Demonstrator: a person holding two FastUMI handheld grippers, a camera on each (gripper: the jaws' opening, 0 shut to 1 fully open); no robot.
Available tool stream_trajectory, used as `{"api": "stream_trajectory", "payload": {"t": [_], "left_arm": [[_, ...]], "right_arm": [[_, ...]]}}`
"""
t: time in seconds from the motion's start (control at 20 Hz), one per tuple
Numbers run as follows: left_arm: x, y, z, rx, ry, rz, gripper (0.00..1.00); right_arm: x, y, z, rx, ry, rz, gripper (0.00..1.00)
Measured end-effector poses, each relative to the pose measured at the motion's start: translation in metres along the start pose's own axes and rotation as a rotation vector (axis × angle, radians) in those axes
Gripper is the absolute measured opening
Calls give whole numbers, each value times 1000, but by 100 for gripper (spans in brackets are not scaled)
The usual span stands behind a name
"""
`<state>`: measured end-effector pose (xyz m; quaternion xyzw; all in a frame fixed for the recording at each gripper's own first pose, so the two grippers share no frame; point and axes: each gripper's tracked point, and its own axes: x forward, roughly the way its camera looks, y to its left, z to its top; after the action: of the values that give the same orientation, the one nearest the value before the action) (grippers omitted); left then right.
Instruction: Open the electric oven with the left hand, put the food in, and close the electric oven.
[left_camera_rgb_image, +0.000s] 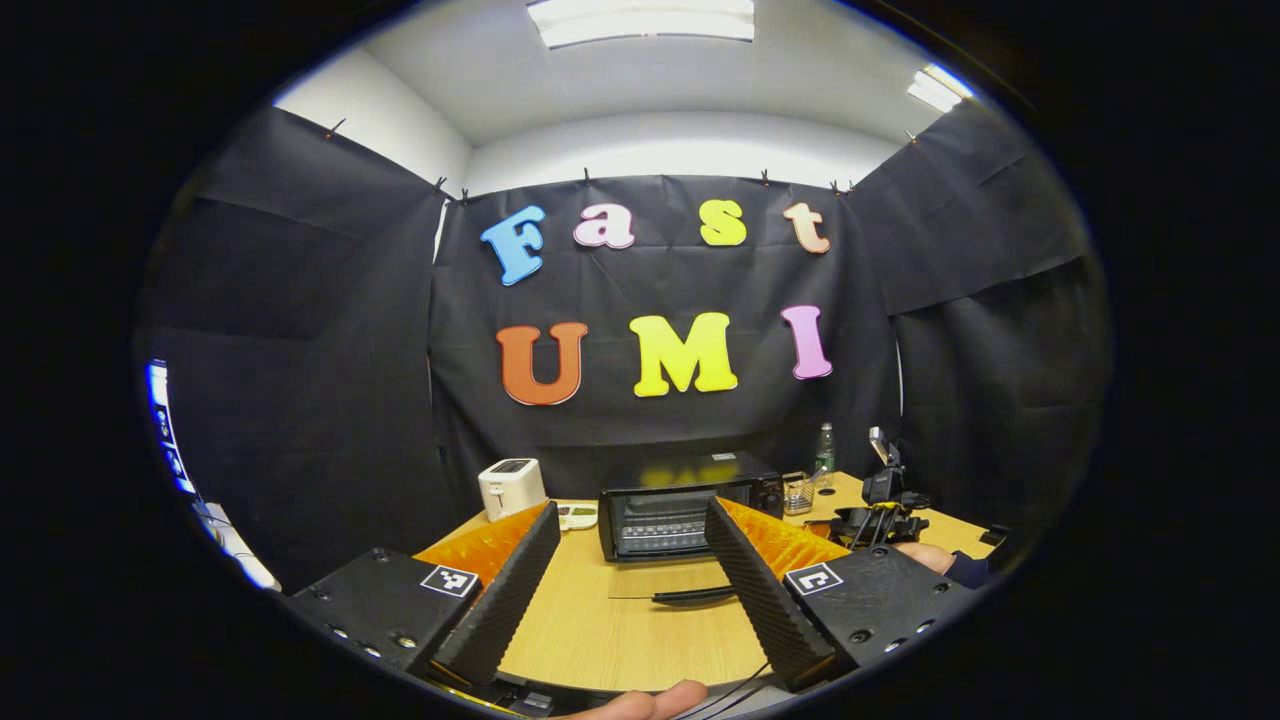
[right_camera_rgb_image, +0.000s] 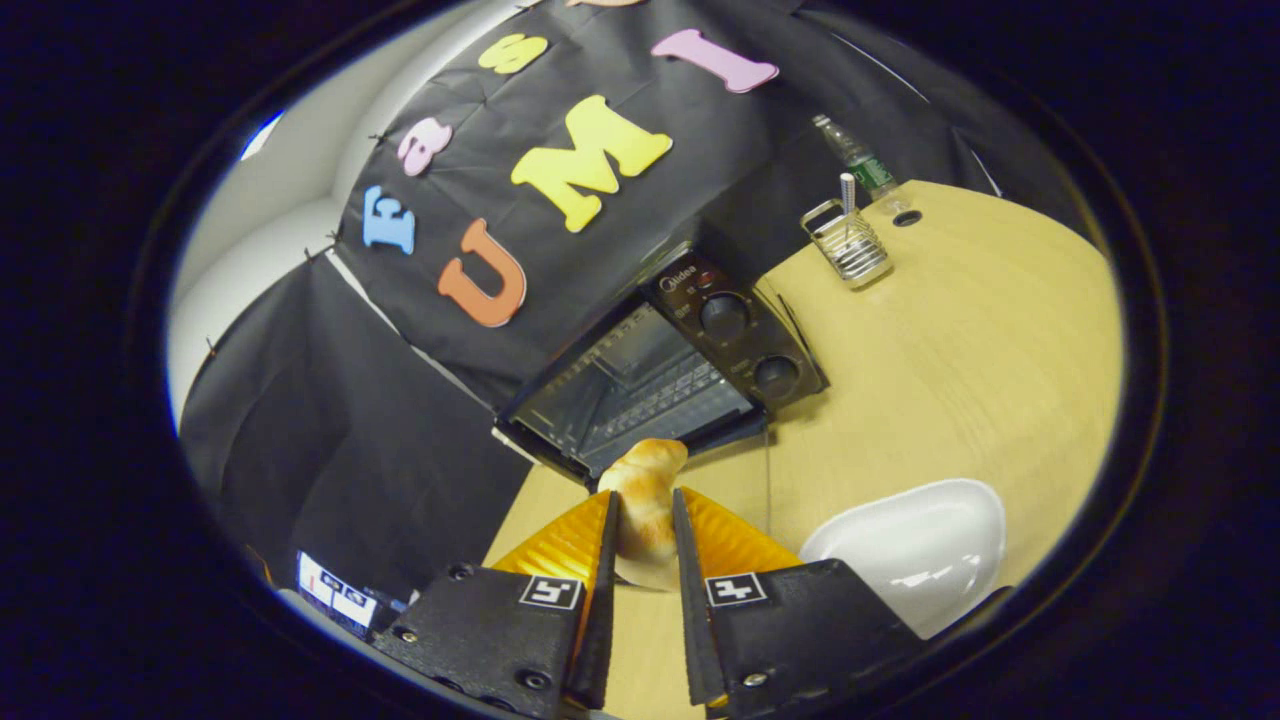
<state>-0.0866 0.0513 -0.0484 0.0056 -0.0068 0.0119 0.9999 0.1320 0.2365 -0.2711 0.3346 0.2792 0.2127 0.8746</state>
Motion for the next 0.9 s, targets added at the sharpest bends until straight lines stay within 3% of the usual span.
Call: {"api": "stream_trajectory", "payload": {"t": [0.05,0.15,0.2,0.25,0.35,0.55,0.9], "left_arm": [[2,5,-3,0,2,4,100],[7,14,-8,-7,15,15,96],[10,17,-10,-12,21,14,96],[11,21,-13,-13,25,17,100],[16,28,-18,-12,36,19,96],[24,50,-29,-3,57,55,96],[35,72,-47,-21,95,90,96]], "right_arm": [[12,12,3,16,-36,30,30],[39,26,3,15,-66,49,31],[54,30,5,12,-83,46,29],[67,33,7,19,-105,35,34],[95,34,15,39,-154,11,32],[148,26,25,-10,-230,-103,29],[206,29,38,-137,-339,-221,31]]}}
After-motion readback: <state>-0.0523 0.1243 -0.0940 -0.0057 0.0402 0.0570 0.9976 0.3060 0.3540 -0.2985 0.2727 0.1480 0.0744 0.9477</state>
